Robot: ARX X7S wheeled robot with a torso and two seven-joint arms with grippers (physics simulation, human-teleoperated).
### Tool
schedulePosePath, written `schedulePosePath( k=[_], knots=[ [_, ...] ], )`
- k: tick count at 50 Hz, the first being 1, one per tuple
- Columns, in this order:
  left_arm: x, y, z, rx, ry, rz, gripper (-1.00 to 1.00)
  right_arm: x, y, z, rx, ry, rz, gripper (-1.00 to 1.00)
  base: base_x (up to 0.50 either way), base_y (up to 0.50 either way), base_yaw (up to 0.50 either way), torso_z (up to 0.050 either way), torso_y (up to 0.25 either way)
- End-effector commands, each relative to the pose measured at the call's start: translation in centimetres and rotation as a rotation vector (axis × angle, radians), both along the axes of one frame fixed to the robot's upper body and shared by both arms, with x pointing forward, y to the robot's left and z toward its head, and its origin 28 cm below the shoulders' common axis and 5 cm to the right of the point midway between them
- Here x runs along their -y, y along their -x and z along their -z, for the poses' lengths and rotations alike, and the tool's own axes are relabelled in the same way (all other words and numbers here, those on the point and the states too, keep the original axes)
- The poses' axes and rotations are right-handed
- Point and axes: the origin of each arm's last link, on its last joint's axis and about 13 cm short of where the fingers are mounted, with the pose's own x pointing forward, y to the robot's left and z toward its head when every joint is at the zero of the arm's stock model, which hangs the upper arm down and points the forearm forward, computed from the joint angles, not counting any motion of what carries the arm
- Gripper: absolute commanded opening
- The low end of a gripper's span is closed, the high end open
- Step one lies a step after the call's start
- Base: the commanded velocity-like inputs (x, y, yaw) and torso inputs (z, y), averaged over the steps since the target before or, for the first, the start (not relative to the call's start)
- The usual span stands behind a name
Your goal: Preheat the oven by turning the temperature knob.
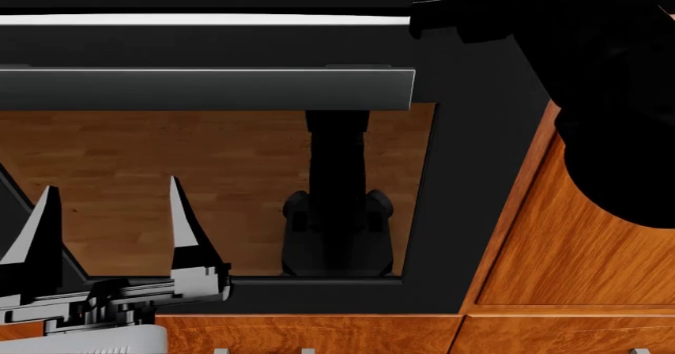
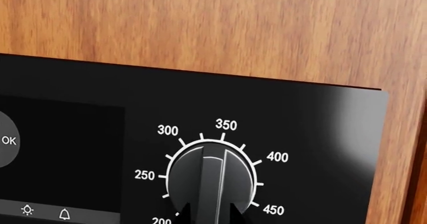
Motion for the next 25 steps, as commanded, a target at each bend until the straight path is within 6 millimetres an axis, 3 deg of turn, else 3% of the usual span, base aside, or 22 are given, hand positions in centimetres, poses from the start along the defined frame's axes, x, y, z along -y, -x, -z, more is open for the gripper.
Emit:
schedulePosePath(
  k=[1, 17, 25],
  knots=[
    [0.02, -0.04, 0.06, -0.002, 0.0, 0.0, 1.0, 0.01, -0.04, 0.02, 0.011, 0.003, 0.004, -1.0, 0.0, 0.0, 0.0, 0.0, 0.0],
    [0.04, -0.07, 0.14, -0.003, 0.0, 0.001, 1.0, 0.14, -0.42, 0.18, 0.013, -0.002, 0.012, -1.0, 0.0, 0.0, 0.0, 0.0, 0.0],
    [0.04, -0.06, 0.13, -0.003, 0.0, 0.001, 1.0, 0.04, -1.03, 0.48, 0.043, -0.116, 0.049, -1.0, 0.0, 0.0, 0.0, 0.0, 0.0]
  ],
)
